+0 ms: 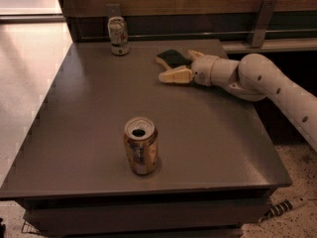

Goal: Move sponge near orange can

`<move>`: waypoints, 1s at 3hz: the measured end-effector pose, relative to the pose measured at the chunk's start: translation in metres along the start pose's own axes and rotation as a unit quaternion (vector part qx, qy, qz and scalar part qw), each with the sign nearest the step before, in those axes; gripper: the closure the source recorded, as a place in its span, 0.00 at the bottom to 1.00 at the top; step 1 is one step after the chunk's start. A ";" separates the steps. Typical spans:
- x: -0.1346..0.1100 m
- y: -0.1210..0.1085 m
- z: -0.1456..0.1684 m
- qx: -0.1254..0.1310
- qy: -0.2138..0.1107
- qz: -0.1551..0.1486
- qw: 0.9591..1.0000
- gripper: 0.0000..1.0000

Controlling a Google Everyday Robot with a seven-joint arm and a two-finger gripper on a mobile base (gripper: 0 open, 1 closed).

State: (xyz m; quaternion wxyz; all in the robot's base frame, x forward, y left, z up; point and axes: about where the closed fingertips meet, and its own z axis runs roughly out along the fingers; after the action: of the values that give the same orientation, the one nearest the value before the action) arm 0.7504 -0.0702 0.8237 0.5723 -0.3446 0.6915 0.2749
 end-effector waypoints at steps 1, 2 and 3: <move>0.001 0.000 0.003 -0.001 0.000 0.001 1.000 0.34; 0.000 0.003 0.006 -0.004 -0.001 0.001 1.000 0.65; 0.000 0.005 0.009 -0.007 -0.001 0.001 1.000 0.96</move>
Offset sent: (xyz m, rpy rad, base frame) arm 0.0015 0.0021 -0.0011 0.0021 0.0016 0.0019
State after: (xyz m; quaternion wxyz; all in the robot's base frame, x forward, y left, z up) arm 0.7516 -0.0601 0.8217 0.5701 -0.3476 0.6896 0.2805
